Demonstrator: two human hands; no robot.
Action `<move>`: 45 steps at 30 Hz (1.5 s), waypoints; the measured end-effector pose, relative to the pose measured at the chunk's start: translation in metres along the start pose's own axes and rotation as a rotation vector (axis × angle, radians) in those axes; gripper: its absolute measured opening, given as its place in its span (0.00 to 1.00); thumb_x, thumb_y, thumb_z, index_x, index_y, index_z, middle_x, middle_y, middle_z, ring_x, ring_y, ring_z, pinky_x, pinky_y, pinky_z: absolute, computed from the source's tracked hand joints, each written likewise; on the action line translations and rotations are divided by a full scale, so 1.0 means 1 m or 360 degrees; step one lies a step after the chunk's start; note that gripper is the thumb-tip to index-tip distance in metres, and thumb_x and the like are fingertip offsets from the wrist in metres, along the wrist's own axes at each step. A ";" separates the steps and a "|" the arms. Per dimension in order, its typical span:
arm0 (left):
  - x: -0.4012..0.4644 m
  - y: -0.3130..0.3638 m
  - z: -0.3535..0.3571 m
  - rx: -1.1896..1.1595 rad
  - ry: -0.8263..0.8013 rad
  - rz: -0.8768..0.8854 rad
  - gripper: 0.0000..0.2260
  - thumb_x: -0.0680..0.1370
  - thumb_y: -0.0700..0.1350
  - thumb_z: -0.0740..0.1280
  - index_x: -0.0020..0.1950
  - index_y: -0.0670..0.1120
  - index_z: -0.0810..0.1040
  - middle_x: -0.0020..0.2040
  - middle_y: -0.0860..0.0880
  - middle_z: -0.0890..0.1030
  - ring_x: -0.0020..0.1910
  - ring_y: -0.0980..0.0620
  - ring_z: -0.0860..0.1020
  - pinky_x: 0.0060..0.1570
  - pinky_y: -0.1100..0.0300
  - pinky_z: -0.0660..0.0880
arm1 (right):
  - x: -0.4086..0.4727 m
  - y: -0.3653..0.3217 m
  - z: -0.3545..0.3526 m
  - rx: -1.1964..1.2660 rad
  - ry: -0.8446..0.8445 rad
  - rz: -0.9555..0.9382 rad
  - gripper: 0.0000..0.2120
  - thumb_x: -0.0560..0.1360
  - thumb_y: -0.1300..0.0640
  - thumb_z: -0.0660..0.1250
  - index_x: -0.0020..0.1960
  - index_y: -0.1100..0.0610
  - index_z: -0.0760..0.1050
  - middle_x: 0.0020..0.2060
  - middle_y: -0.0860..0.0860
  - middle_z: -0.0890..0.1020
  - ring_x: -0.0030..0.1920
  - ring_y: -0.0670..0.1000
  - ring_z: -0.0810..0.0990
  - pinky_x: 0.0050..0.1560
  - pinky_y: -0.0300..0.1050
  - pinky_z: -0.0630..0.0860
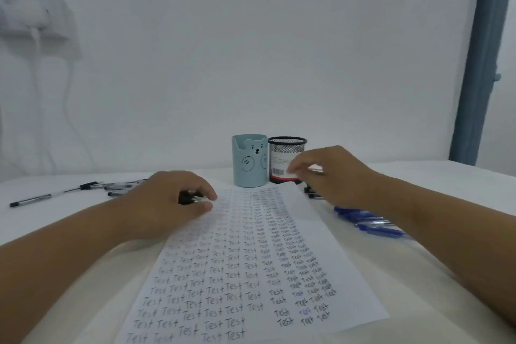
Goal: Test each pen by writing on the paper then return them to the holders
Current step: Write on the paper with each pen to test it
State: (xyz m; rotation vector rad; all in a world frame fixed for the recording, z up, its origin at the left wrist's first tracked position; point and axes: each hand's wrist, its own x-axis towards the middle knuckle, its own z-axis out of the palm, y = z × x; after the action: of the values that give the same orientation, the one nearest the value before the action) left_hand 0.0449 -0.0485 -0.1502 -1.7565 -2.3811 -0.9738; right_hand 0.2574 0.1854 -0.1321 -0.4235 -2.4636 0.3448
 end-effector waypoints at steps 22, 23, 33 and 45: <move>0.005 -0.084 -0.041 0.0374 0.0251 -0.0338 0.12 0.73 0.37 0.76 0.44 0.54 0.78 0.48 0.53 0.79 0.39 0.60 0.74 0.40 0.71 0.68 | -0.021 -0.071 0.038 0.0038 -0.0656 -0.0349 0.07 0.79 0.45 0.67 0.56 0.40 0.80 0.51 0.34 0.80 0.54 0.36 0.76 0.57 0.38 0.75; 0.005 -0.084 -0.041 0.0389 0.0252 -0.0351 0.13 0.73 0.37 0.76 0.43 0.54 0.78 0.48 0.53 0.79 0.39 0.60 0.74 0.40 0.72 0.67 | -0.022 -0.072 0.037 0.0040 -0.0668 -0.0335 0.07 0.79 0.44 0.67 0.56 0.40 0.80 0.51 0.34 0.80 0.54 0.36 0.75 0.58 0.38 0.75; 0.003 -0.072 -0.038 0.0173 0.0288 -0.0394 0.19 0.72 0.32 0.74 0.53 0.54 0.78 0.45 0.50 0.79 0.38 0.51 0.77 0.43 0.61 0.75 | -0.025 -0.073 0.033 0.0094 -0.0712 -0.0244 0.08 0.78 0.42 0.67 0.56 0.38 0.80 0.53 0.32 0.79 0.56 0.35 0.75 0.62 0.41 0.74; 0.000 -0.043 -0.048 -0.1029 0.0490 -0.0374 0.09 0.79 0.36 0.70 0.56 0.48 0.77 0.46 0.46 0.83 0.46 0.49 0.81 0.47 0.57 0.77 | -0.025 -0.070 0.030 0.0175 -0.0747 -0.0218 0.06 0.77 0.42 0.68 0.54 0.37 0.80 0.53 0.32 0.80 0.56 0.37 0.76 0.63 0.45 0.74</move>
State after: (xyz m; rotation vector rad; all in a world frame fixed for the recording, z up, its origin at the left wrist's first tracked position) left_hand -0.0085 -0.0794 -0.1314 -1.3102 -2.2447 -2.0576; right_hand 0.2429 0.1073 -0.1452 -0.1338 -2.8896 0.5729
